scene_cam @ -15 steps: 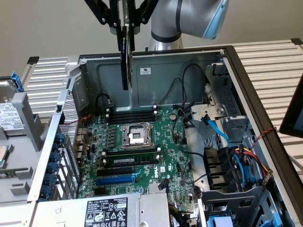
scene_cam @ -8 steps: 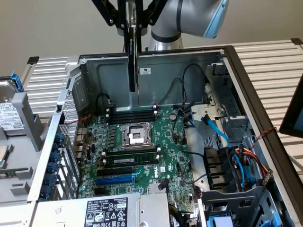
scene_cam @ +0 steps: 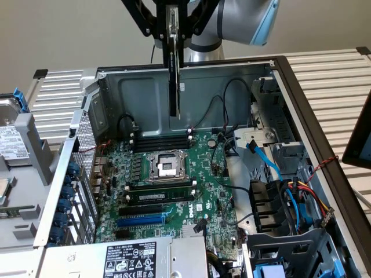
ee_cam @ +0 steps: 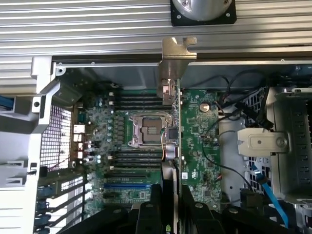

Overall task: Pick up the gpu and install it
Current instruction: 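Pick up the gpu and move the gpu toward the slot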

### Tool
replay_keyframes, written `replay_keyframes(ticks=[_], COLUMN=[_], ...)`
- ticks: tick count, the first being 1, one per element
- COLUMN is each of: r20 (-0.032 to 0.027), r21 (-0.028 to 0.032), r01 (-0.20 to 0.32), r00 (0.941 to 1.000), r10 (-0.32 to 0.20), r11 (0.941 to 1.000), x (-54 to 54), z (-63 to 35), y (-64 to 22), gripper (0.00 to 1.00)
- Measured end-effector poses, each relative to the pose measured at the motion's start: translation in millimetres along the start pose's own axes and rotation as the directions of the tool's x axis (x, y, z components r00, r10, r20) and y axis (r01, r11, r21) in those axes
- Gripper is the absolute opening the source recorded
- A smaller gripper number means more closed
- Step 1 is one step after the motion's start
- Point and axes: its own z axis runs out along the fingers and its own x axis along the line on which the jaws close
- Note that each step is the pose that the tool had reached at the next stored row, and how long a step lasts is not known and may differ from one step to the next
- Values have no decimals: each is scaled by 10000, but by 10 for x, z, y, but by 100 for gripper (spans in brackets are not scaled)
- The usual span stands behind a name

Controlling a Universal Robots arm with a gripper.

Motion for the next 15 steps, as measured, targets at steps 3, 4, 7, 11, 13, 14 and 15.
replay_keyframes(ticks=[3, 4, 7, 11, 13, 14, 15], r20=[-17, -26, -33, -53, -72, -88, -120], r21=[4, 4, -1, -9, -6, -6, -5], r01=[11, 19, 43, 46, 49, 49, 45], r00=[10000, 10000, 10000, 10000, 10000, 9999, 9999], r10=[-11, -19, -43, -46, -49, -49, -45], r11=[10000, 10000, 10000, 10000, 10000, 10000, 10000], x=[-89, -110, -115, -116, -122, -134, -157], z=[61, 80, 129, 181, 194, 199, 205], y=[-5, -2, 51, 95, 103, 106, 108], gripper=[27, 27, 27, 27, 27, 27, 27])
